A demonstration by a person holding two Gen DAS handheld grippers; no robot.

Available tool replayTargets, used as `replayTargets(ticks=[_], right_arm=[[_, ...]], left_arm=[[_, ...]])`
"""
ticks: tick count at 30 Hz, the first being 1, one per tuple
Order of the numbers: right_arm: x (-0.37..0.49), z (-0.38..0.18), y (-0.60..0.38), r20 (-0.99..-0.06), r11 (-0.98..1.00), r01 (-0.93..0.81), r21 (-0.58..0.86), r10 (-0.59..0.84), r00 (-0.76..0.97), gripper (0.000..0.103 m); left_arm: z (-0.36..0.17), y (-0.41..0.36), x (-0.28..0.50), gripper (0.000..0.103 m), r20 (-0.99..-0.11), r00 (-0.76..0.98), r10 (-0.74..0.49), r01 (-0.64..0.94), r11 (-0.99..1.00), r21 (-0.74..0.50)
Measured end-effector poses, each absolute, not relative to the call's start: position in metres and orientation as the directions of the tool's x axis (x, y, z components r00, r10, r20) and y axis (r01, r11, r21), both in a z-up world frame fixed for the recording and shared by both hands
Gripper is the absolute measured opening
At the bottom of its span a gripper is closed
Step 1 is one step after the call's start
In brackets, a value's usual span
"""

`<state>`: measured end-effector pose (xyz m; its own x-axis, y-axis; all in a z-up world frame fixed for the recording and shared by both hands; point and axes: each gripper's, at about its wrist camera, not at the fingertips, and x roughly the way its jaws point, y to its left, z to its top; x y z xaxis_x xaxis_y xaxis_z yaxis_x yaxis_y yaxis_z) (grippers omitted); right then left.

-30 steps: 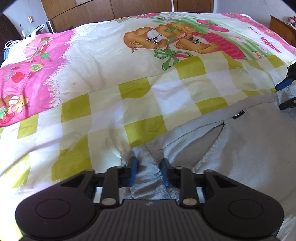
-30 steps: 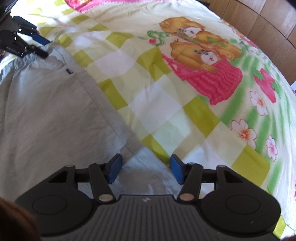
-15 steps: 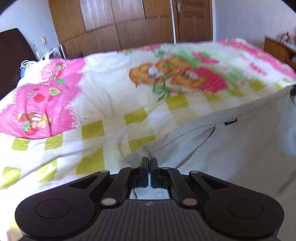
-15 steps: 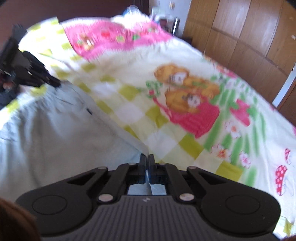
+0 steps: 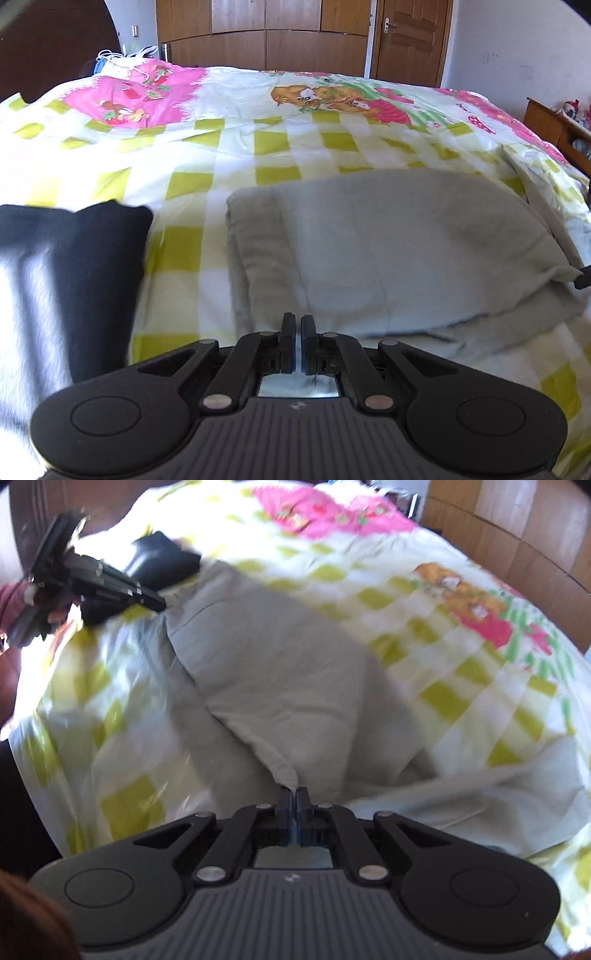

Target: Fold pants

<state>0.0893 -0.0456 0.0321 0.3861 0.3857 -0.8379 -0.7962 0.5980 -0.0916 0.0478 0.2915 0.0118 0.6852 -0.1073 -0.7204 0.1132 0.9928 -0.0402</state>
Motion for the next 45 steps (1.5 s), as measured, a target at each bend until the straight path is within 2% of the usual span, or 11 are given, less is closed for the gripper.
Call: replayTargets(ticks=[5,7,10,13,17,25,27,32,37,40,45], right_arm=[[0.081,0.025,-0.046,-0.852,0.596,-0.781,-0.184,0.299,0.429,0.005],[0.078,0.032,-0.046,-0.829,0.599,-0.761,-0.249,0.274,0.487,0.009],[0.065,0.048,-0.024,-0.775,0.548,-0.771,-0.325,0.313,0.549,0.014],[0.054,0.051,0.009,-0.758,0.451,-0.827,-0.336,0.392,0.522,0.03],[0.05,0.044,0.05,-0.743,0.364,-0.859,-0.36,0.446,0.5,0.03],[0.067,-0.016,0.133,-0.747,0.274,-0.868,-0.414,0.443,0.496,0.026],[0.072,-0.021,0.139,-0.754,0.299,-0.863,-0.408,0.423,0.503,0.003],[0.062,0.012,0.127,-0.733,0.373,-0.866,-0.333,0.475,0.487,0.003],[0.049,-0.002,0.135,-0.774,0.355,-0.901,-0.249,0.487,0.405,0.007],[0.052,-0.014,0.139,-0.792,0.39,-0.896,-0.21,0.469,0.39,0.011],[0.057,0.034,0.087,-0.73,0.523,-0.839,-0.15,0.514,0.451,0.018]], left_arm=[[0.018,0.293,0.033,0.018,-0.699,0.71,-0.082,0.13,0.991,0.016],[0.021,0.281,0.028,0.023,-0.675,0.737,-0.034,0.171,0.976,0.138],[0.016,0.264,0.026,0.038,-0.674,0.738,-0.028,0.284,0.919,0.274],[0.002,0.253,0.028,0.042,-0.677,0.736,0.003,0.364,0.842,0.399],[-0.014,0.246,0.037,0.042,-0.651,0.757,0.064,0.383,0.763,0.52],[-0.003,0.26,0.04,0.024,-0.623,0.781,0.032,0.312,0.845,0.434],[0.004,0.264,0.036,0.023,-0.609,0.793,0.013,0.295,0.867,0.403],[0.019,0.27,0.017,0.022,-0.594,0.804,-0.001,0.276,0.886,0.372],[-0.018,0.268,0.017,0.023,-0.699,0.713,0.041,0.292,0.89,0.351],[-0.013,0.259,0.006,0.024,-0.691,0.721,0.057,0.295,0.876,0.381],[0.02,0.25,-0.008,0.024,-0.659,0.751,0.041,0.275,0.888,0.369]])
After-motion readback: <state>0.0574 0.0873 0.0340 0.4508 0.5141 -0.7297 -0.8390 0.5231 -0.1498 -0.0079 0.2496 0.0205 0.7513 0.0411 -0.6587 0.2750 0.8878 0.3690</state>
